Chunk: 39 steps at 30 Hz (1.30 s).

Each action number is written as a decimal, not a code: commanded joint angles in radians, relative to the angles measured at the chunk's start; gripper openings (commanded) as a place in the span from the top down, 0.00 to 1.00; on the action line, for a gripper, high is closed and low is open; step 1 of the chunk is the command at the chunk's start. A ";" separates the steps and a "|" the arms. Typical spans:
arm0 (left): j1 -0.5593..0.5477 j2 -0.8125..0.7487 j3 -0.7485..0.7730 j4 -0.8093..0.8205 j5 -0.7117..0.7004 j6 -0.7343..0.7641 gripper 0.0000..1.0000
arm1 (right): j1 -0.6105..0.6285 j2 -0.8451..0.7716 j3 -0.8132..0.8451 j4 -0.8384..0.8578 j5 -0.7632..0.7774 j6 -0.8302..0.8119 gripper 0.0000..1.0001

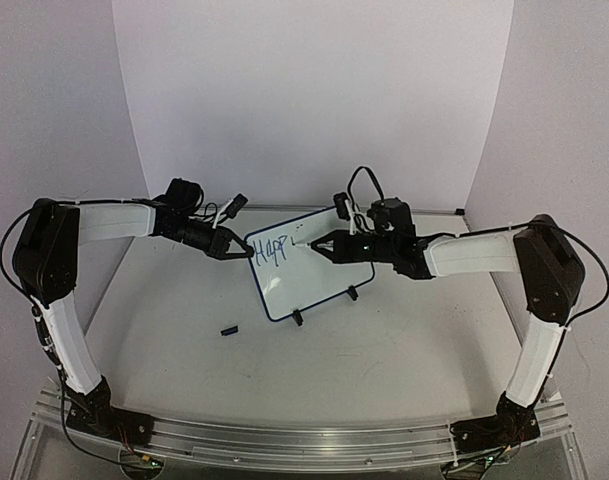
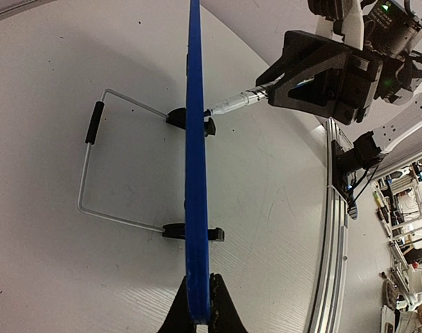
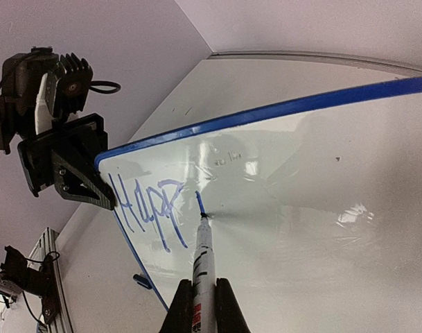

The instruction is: Write a sentence on the whiteboard

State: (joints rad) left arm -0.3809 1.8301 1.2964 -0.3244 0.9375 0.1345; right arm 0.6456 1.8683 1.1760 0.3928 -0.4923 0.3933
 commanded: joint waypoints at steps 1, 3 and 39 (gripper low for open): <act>-0.026 -0.017 0.021 -0.044 -0.061 0.063 1.00 | 0.001 -0.013 -0.036 0.012 0.017 0.005 1.00; -0.026 -0.017 0.021 -0.044 -0.062 0.063 1.00 | 0.001 -0.019 -0.042 0.012 0.014 0.005 1.00; -0.033 -0.017 0.023 -0.050 -0.071 0.070 1.00 | 0.001 0.025 0.091 0.026 0.044 -0.003 1.00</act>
State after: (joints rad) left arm -0.3943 1.8278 1.3033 -0.3248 0.9218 0.1410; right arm 0.6464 1.8767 1.2350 0.3996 -0.4862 0.3946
